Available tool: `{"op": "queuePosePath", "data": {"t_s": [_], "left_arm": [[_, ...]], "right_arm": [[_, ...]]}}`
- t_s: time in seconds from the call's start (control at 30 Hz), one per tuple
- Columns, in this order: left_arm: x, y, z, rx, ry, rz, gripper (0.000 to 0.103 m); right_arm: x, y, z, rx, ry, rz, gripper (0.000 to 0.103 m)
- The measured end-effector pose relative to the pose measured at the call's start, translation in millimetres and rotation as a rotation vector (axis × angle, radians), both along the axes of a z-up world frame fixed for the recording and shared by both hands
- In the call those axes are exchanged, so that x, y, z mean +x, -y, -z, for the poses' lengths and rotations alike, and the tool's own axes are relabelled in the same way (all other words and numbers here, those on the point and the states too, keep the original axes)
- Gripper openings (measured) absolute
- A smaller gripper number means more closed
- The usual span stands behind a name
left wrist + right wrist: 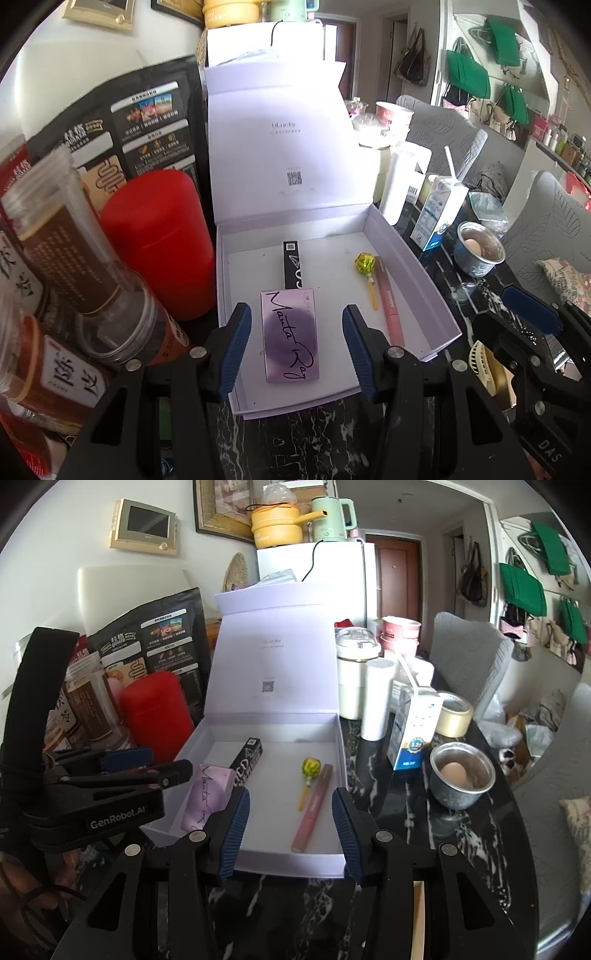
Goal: Organize rigid objects
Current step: 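Open the left gripper releasing the Manta Ray card inside the lavender box, then withdraw both grippers from the box toward the gold box and scrunchies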
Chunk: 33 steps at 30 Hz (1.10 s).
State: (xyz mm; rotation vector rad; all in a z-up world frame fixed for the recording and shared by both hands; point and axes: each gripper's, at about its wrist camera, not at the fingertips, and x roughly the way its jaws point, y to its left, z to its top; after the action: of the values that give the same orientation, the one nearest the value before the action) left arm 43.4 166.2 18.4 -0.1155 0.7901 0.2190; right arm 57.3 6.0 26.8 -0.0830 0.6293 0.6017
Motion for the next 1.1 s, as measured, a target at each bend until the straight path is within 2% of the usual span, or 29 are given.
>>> {"op": "queuePosePath", "data": {"t_s": [0.07,0.13,0.2,0.3,1.1], "left_arm": [[-4.6,1.5,-4.1,0.003,0.011,0.004,0.053],[-9.6,3.9,-8.6,0.008,0.024,0.008,0.074],[-15.0,6.2,-13.7,0.013,0.045,0.010,0.085],[-22.5,10.4,-20.0,0.030,0.060,0.009,0.085],[-76.1,46.2,-38.9,0.047,0.088,0.070,0.085]], "right_arm": [[-2.9,2.6,-2.2,0.003,0.004,0.004,0.048],[-6.4,5.4,-5.1,0.005,0.010,0.009,0.052],[-10.3,8.7,-8.3,0.009,0.016,0.012,0.052],[-16.0,13.4,-11.6,0.010,0.023,0.019,0.057],[-73.4,50.6,-32.1,0.008,0.062,0.061,0.064]]}}
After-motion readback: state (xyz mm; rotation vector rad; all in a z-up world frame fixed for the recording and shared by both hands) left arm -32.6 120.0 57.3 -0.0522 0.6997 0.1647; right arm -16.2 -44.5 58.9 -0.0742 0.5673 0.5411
